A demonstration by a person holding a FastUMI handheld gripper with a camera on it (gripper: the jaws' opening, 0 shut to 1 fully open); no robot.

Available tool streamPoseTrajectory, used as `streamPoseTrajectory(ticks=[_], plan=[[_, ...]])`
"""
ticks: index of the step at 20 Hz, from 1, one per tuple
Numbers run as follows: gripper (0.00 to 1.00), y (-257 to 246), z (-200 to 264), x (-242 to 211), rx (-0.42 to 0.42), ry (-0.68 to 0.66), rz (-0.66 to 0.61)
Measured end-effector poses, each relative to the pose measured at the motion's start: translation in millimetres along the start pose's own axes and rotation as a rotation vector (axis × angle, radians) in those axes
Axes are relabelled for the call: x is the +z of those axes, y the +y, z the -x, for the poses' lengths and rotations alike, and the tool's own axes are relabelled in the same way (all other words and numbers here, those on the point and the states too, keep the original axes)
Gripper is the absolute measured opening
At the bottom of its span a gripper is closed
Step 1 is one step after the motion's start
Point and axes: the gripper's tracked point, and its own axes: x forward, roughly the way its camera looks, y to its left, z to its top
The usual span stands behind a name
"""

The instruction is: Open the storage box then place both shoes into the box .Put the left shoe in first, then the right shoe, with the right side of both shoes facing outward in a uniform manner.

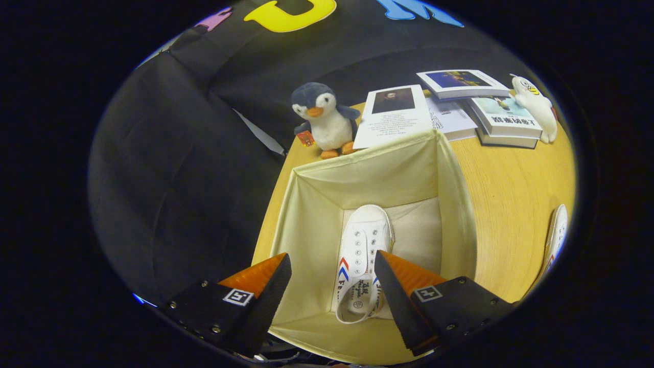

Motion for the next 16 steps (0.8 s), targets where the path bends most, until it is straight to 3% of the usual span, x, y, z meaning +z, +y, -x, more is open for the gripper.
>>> streamPoseTrajectory(ticks=[6, 16], plan=[[0.98, -14, 58, 22, 0.046, -0.072, 0.005], [0.98, -107, 119, 39, -0.037, -0.12, -0.048]])
